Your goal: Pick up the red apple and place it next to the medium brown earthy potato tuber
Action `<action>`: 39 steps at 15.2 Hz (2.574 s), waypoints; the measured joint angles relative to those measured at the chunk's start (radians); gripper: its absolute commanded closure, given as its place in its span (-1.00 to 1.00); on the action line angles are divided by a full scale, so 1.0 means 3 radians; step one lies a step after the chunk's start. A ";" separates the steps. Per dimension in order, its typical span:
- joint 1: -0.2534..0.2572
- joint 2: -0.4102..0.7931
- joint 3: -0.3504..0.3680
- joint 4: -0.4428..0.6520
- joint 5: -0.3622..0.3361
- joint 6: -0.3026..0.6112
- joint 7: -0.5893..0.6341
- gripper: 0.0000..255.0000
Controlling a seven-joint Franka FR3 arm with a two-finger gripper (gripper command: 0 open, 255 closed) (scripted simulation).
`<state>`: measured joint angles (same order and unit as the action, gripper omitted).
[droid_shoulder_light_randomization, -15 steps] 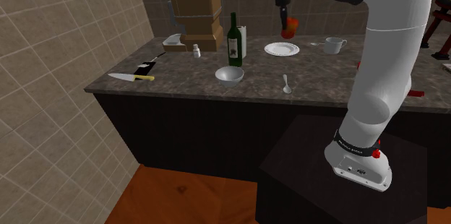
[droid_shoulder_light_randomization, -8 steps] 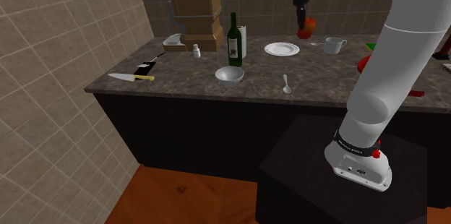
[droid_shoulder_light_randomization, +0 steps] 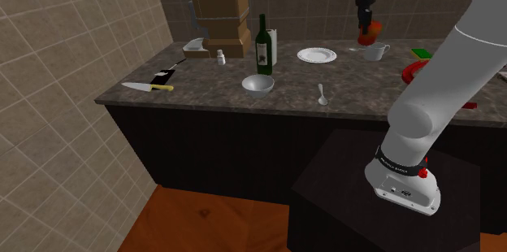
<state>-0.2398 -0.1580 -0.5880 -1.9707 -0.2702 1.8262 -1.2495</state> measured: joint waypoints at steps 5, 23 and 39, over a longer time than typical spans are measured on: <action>-0.0174 -0.0299 -0.0155 -0.0241 -0.0205 0.0046 -0.0240 1.00; -0.0717 -0.0735 -0.1022 -0.0353 -0.0667 0.0193 -0.1456 1.00; 0.0667 -0.0016 -0.3804 0.0537 -0.0033 0.0467 -0.3126 1.00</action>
<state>-0.0397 -0.1628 -1.7290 -1.8097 -0.2801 1.9663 -2.1874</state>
